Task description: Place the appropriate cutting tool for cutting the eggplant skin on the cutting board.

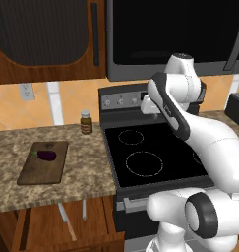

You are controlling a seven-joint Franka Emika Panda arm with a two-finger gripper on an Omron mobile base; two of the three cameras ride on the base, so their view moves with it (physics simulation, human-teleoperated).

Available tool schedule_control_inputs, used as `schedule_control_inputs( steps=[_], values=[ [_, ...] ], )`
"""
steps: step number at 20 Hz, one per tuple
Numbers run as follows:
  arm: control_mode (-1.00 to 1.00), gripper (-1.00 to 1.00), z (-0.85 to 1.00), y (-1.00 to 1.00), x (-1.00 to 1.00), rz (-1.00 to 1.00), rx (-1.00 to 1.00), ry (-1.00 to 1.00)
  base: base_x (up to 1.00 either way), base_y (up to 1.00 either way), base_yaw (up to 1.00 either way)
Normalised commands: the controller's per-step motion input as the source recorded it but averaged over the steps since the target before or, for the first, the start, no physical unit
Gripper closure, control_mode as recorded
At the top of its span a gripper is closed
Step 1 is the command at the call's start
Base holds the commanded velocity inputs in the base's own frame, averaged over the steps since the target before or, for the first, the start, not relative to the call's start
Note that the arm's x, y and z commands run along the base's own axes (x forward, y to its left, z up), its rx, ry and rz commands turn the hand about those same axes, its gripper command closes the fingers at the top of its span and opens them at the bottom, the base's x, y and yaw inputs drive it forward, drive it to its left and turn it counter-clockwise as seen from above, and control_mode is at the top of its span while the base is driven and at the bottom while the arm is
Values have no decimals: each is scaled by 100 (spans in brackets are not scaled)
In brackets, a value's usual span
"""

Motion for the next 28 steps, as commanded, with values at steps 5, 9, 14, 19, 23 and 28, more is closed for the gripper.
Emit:
schedule_control_inputs(
  steps=[5,9,14,19,23,28],
  values=[
    [-100,-100,-14,22,-51,3,-2,-2,0,0,0],
    [-100,-100,-59,94,-95,13,-2,18,0,0,0],
    [-100,-100,-45,100,-98,10,-2,22,0,0,0],
    [-100,-100,-40,100,-92,7,-2,19,0,0,0],
    [-100,-100,-40,100,-64,0,-5,16,0,0,0],
    [-100,-100,-45,88,-30,0,-11,2,0,0,0]
  ],
)
